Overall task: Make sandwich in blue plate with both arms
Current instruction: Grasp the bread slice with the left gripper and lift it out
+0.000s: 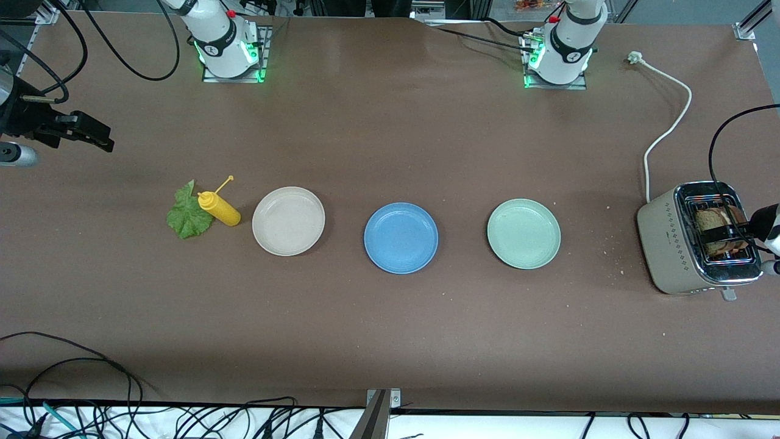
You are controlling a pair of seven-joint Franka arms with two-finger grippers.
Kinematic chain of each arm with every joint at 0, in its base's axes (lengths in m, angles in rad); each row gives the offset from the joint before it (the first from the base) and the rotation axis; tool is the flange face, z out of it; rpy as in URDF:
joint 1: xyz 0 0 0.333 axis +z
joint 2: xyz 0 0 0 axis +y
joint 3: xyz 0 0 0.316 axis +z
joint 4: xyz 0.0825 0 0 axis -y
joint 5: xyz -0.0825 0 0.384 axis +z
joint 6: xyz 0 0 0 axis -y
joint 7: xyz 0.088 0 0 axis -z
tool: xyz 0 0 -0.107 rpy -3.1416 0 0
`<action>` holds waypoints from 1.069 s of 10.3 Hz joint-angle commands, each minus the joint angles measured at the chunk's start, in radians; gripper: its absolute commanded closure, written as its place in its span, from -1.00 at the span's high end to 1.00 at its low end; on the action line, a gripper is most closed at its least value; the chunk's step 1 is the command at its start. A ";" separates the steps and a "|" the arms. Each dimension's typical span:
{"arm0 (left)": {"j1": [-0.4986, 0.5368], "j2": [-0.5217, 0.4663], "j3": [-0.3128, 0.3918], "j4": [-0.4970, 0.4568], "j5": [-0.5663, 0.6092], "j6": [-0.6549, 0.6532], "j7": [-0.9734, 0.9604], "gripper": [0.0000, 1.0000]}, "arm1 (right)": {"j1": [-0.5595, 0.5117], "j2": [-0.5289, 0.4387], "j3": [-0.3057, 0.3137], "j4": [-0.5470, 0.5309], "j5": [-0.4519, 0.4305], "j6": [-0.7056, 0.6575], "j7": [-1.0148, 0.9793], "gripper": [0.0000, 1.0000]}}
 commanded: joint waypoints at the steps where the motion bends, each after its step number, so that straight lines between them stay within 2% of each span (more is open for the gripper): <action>1: 0.000 0.015 -0.013 0.027 0.027 -0.003 0.017 0.95 | 0.000 -0.002 0.001 0.016 0.004 -0.020 0.001 1.00; 2: -0.001 0.015 -0.013 0.027 0.030 -0.003 0.019 0.55 | 0.000 -0.002 0.001 0.016 0.004 -0.018 0.001 1.00; 3: -0.004 0.013 -0.016 0.027 0.032 -0.007 0.008 -0.19 | 0.000 -0.002 0.001 0.016 0.004 -0.020 0.001 1.00; 4: -0.014 0.013 -0.016 0.027 0.033 -0.010 0.004 -0.73 | 0.000 -0.002 0.001 0.016 0.004 -0.020 0.001 1.00; 5: -0.014 0.015 -0.016 0.024 0.033 -0.011 0.005 -0.93 | 0.000 -0.002 0.001 0.016 0.004 -0.020 0.001 1.00; 6: -0.014 0.015 -0.016 0.021 0.033 -0.011 0.005 -1.00 | 0.000 -0.002 0.001 0.016 0.004 -0.020 0.001 1.00; 11: -0.011 -0.006 -0.017 0.028 0.035 -0.050 0.013 -1.00 | -0.002 -0.002 0.001 0.016 0.004 -0.020 0.001 1.00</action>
